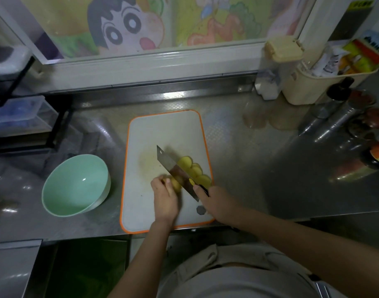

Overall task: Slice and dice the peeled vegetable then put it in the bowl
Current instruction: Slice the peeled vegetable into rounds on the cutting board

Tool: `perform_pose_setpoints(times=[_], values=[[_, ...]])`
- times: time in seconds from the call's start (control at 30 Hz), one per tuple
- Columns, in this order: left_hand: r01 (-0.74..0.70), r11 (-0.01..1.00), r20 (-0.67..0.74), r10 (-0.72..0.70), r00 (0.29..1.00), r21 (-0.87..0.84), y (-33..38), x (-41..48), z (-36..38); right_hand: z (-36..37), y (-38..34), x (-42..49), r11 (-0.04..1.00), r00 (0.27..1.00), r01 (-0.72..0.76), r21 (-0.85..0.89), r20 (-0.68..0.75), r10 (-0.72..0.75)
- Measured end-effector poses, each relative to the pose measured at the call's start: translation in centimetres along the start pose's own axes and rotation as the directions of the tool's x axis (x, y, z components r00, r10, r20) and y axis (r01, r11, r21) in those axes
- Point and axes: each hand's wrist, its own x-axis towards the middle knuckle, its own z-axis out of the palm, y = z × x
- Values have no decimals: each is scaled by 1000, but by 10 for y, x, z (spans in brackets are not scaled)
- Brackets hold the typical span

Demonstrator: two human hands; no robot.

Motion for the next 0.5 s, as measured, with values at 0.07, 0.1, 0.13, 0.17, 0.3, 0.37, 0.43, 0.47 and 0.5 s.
perform_pose_setpoints(times=[0.07,0.1,0.13,0.17,0.3,0.37,0.43,0.47,0.5], values=[[12,1000,3,-12,1000,-17,0,-1,1,0,0,-1,1000,1000,1,-4,18,-1],[9,1000,5,-9,1000,-19,0,-1,1,0,0,-3,1000,1000,6,-5,25,-6],[5,1000,9,-5,1000,-15,0,-2,1,-1,0,-4,1000,999,10,-13,33,-9],[2,1000,14,-2,1000,-9,0,-2,1,-2,1,-6,1000,999,14,-18,46,-13],[5,1000,12,-6,1000,18,-2,-2,3,-4,8,-10,1000,996,2,9,92,-2],[12,999,11,-12,1000,35,-2,-2,3,-4,10,-11,1000,996,3,-1,90,-3],[16,999,10,-16,1000,43,-1,-2,3,-2,11,-12,1000,996,13,-19,90,-11],[15,999,8,-16,1000,44,-1,-2,3,-2,12,-12,999,996,20,-26,87,-18],[16,999,7,-16,1000,46,0,-2,3,-1,13,-13,999,997,27,-33,79,-24]])
